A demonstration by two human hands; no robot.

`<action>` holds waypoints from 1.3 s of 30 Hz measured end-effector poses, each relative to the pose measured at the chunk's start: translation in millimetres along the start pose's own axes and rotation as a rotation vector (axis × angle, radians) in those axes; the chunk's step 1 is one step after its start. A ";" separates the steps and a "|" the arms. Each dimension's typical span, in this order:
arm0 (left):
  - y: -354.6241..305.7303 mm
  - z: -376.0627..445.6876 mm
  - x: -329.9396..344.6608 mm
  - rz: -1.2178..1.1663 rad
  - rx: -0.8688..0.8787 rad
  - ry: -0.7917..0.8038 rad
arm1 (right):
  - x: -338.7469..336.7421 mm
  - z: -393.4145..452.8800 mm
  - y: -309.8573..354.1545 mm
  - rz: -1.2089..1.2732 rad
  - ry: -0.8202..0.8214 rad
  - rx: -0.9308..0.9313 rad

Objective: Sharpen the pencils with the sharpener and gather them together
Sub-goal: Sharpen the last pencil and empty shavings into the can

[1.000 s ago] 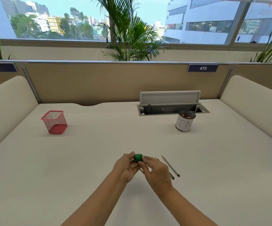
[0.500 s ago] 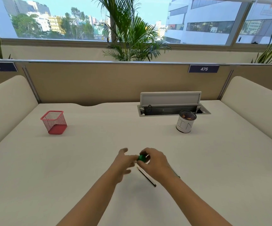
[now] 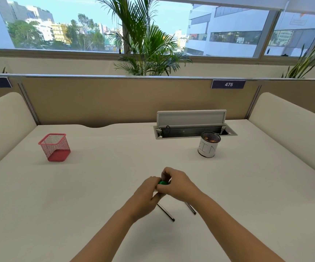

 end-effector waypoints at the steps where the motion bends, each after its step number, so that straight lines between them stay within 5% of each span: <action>1: 1.4 -1.4 1.3 -0.001 -0.003 0.006 | 0.0 -0.5 0.3 0.014 0.027 0.009; 21: -6.1 -18.0 7.5 -0.106 0.106 -0.088 | -2.3 2.4 8.5 0.063 0.355 0.079; 39: -2.1 -23.5 -0.5 -0.233 0.022 -0.118 | 3.4 -0.6 22.6 -0.041 0.322 0.047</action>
Point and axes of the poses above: each hand's wrist, its own z-axis towards the middle knuckle, its own x-axis out of the palm, y = z × x, the point moved 2 cm from there along z, towards the middle knuckle, and after that the axes turned 9 degrees about -z, right-handed, at the moved point
